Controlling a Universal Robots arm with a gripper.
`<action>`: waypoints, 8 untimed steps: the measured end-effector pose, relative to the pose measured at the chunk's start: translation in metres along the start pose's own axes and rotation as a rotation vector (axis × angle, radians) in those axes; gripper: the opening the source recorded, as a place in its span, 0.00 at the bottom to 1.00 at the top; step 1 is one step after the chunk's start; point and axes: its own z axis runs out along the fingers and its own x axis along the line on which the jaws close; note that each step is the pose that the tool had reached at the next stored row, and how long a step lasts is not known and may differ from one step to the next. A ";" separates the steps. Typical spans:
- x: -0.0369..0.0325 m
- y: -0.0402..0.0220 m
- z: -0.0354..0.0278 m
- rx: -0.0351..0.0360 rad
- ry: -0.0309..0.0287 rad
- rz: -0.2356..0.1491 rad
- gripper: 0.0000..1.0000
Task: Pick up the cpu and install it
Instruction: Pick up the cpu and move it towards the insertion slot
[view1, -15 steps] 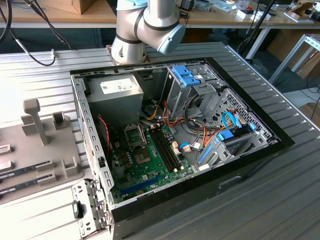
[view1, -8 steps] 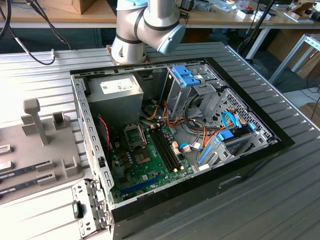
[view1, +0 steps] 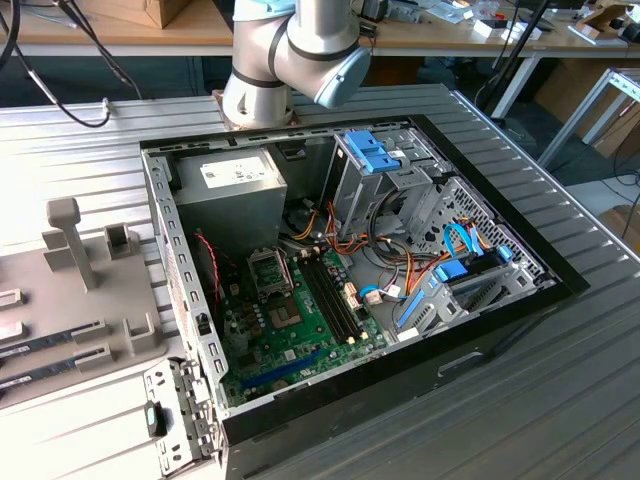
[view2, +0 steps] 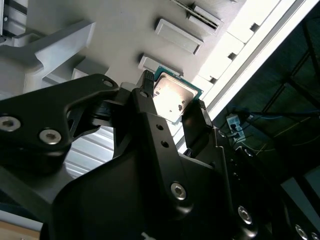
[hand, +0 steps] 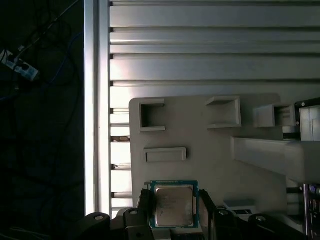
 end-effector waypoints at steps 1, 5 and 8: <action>0.0000 0.0000 -0.0006 -0.0001 0.0000 0.000 0.47; -0.0002 0.0001 -0.0039 -0.0005 0.0000 0.000 0.47; -0.0003 0.0002 -0.0059 -0.0007 0.0001 0.000 0.47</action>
